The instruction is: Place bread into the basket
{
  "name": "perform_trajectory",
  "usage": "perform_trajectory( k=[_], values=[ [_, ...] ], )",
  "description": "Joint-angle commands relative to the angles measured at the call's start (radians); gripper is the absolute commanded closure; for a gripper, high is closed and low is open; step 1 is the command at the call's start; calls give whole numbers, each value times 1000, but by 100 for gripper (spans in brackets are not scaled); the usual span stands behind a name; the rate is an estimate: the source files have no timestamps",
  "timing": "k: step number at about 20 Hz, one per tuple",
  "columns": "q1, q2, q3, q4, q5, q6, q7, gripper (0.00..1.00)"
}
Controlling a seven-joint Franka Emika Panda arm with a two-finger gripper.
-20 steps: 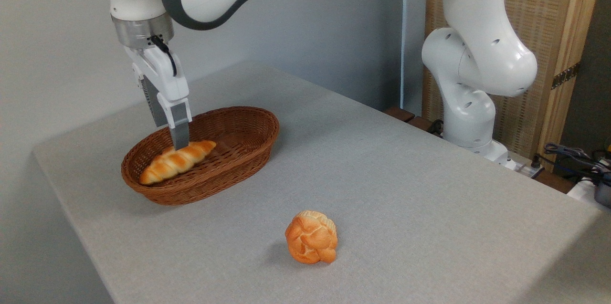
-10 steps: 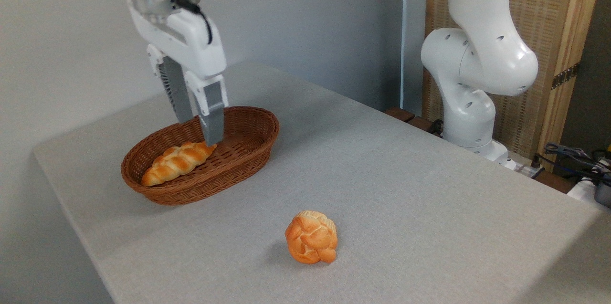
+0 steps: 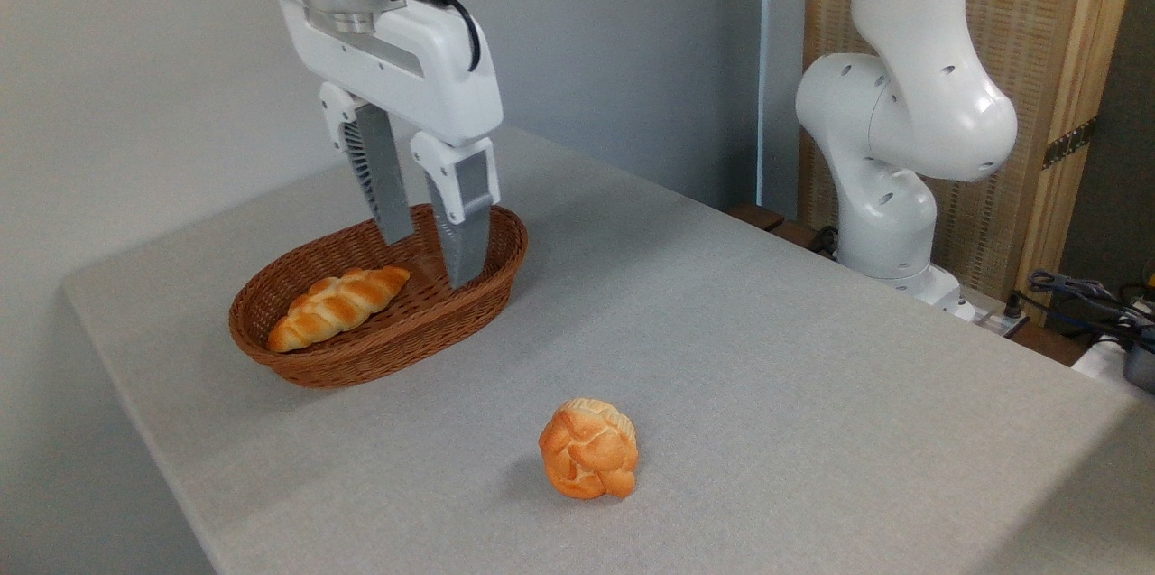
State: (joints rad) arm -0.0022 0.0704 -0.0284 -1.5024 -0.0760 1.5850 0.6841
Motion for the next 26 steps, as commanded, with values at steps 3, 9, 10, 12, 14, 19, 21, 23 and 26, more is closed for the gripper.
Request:
perform_trajectory(
  k=[3,9,10,12,14,19,21,23,26],
  values=[
    [-12,-26,10,-18,-18,-42,12,0],
    [-12,-58,8,-84,-18,32,14,0],
    [-13,-79,8,-125,-18,67,14,0],
    [-16,-101,8,-157,-16,93,14,0],
    [-16,-104,10,-159,-16,92,14,0],
    [-16,-107,19,-156,-11,90,18,0],
    [-15,-107,21,-153,-8,92,29,0],
    [-15,-107,22,-151,-5,90,51,0],
    [-15,-107,24,-150,-5,82,87,0]
  ],
)
